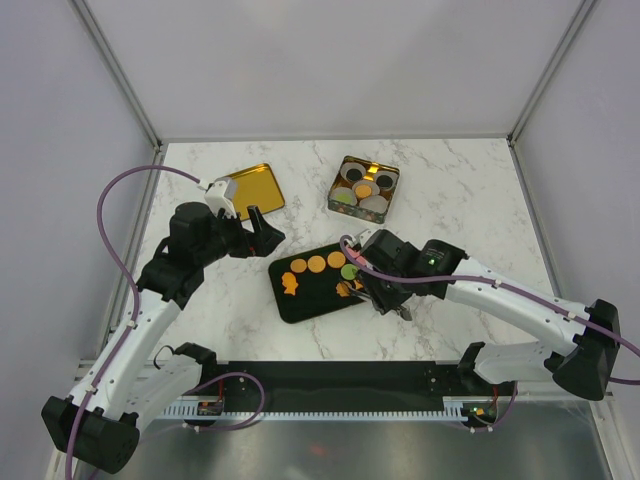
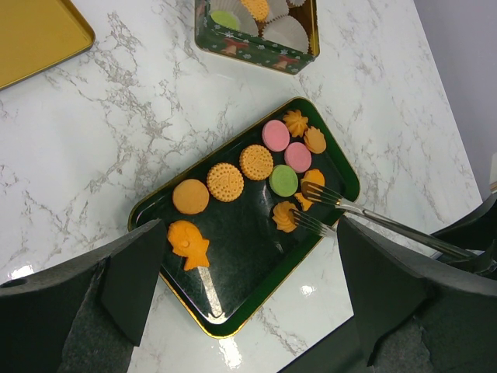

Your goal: Pack the cookies

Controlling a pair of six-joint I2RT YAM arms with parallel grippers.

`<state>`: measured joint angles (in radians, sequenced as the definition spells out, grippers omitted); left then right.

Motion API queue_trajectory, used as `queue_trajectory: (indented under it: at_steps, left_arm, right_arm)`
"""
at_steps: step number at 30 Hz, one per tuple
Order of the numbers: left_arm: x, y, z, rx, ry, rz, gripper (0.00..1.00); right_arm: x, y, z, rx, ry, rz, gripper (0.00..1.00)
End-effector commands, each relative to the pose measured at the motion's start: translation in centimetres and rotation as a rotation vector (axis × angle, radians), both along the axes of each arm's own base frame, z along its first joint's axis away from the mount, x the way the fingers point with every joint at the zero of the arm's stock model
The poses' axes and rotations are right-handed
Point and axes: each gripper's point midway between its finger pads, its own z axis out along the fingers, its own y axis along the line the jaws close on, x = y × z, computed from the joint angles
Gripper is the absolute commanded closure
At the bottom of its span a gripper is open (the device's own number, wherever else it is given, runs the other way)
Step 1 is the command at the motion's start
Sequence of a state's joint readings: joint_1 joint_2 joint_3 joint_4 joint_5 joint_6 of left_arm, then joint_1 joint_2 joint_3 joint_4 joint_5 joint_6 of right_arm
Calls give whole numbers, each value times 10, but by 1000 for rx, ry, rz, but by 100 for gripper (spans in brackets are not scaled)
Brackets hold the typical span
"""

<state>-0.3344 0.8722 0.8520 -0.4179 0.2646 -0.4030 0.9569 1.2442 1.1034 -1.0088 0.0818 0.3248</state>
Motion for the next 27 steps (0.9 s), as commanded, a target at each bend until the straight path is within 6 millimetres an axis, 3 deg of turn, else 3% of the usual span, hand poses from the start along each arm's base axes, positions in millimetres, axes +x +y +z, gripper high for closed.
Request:
queue_trajectory:
  at_steps: [1, 27]
  left_arm:
    - [3, -4, 21, -11, -60, -20, 1]
    - [3, -4, 20, -11, -57, -21, 1]
  right_arm:
    - [-3, 4, 11, 46, -10, -3, 51]
    - [-5, 10, -7, 25, 10, 9, 51]
